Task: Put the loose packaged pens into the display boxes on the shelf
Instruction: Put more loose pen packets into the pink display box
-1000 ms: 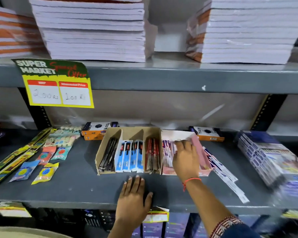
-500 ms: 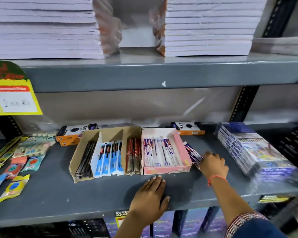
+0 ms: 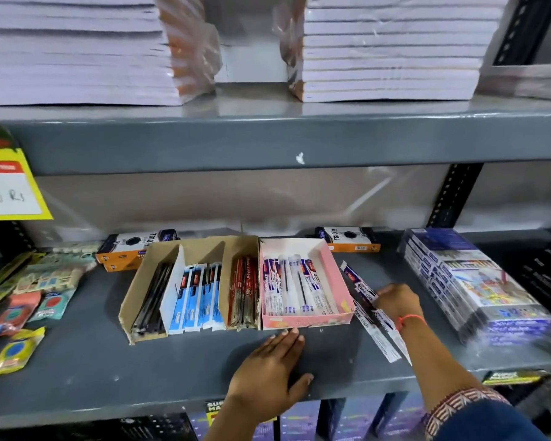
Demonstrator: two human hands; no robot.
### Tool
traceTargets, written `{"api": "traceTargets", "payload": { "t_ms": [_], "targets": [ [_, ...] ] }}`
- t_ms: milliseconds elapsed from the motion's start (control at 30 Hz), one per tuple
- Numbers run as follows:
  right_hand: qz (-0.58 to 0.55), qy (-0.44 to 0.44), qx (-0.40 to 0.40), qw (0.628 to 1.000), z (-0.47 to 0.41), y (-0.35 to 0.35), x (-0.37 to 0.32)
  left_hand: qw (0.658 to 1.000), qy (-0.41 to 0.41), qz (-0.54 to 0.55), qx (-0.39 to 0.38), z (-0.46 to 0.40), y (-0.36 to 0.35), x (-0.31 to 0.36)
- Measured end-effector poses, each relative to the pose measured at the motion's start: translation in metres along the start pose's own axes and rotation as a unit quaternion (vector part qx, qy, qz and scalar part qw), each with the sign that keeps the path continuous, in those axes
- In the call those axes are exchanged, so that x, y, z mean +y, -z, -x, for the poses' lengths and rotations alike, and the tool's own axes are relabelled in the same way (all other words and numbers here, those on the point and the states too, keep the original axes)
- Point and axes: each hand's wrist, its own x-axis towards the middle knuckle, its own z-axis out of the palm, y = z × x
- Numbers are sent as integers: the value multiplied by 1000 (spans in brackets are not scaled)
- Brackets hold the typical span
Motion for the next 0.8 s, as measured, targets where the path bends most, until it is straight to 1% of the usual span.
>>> {"api": "traceTargets", "payload": {
  "t_ms": [100,167,200,267,333,367,433,567,733,800],
  "targets": [
    [-79,-9,2,997,-1,11,6,1000,-13,-15,8,-1,-7,-4],
    [-154,-4,13,988,1,17,9,1000,-18,-11,14,-2,-6,-1],
    [-209,2,9,978,4,19,9,1000,-17,-7,12,-2,-8,0],
    [-319,20,-29,947,14,22,5,1000,-15,-1,13,-3,-6,2],
    [-386,38,-73,919,26,22,0,999,-5,-5,43,-3,-5,2],
    [-408,48,-90,908,29,20,-1,999,-5,-18,44,-3,-3,1],
    [-429,78,-108,894,37,16,-3,1000,20,-3,-5,-3,0,1],
    [-449,99,-144,877,48,9,-3,999,30,-11,-3,-1,-1,2],
    [-442,114,-159,876,49,0,-2,998,29,-22,-49,0,-5,1],
    [-436,117,-160,878,47,-2,-4,998,33,-19,-42,-1,-3,1]
  ]
}}
